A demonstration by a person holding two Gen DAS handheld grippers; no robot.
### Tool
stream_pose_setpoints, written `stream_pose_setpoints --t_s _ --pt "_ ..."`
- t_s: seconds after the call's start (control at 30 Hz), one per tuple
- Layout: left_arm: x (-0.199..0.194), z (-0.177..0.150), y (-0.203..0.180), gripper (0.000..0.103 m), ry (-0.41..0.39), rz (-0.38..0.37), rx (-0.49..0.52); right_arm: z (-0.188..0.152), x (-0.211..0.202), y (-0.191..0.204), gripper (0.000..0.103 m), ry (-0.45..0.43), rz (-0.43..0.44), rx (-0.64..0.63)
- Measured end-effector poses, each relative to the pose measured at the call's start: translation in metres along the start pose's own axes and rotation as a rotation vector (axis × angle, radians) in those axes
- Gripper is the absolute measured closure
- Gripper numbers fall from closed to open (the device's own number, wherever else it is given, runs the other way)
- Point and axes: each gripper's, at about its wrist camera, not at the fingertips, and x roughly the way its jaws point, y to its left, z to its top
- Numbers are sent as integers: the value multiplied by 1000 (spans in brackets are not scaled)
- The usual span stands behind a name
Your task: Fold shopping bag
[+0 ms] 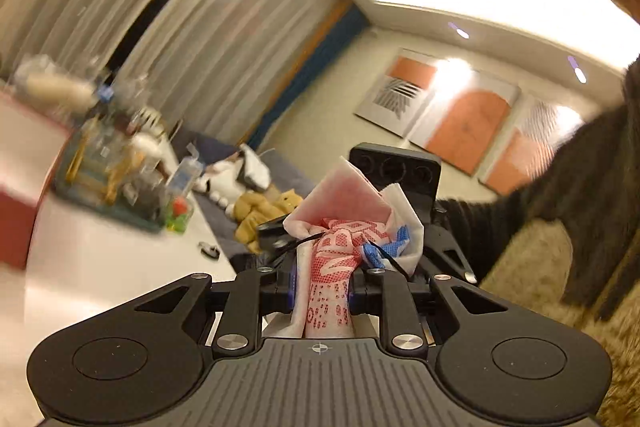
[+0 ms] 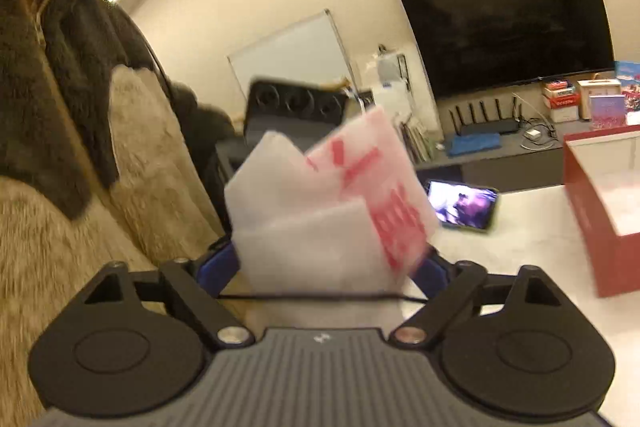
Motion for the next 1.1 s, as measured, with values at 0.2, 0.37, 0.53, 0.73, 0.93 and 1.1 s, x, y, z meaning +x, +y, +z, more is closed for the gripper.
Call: stream_pose_setpoints --t_s 0.2,0.37,0.53,0.73,0.93,1.1 --pt "-1 1 -4 81 23 8 19 6 7 17 31 137 -92 -117" --pt "23 11 -10 81 238 7 148 7 32 29 32 373 -59 -202" --pt "31 16 -13 81 361 0 212 0 55 25 32 506 54 -171" --pt "10 16 -11 81 151 8 102 10 61 36 31 584 81 -272" --pt "-14 22 -7 81 -73 -44 -12 30 28 46 31 322 33 -219" --pt "-19 30 -2 82 -161 -89 -91 30 32 37 30 117 89 -96"
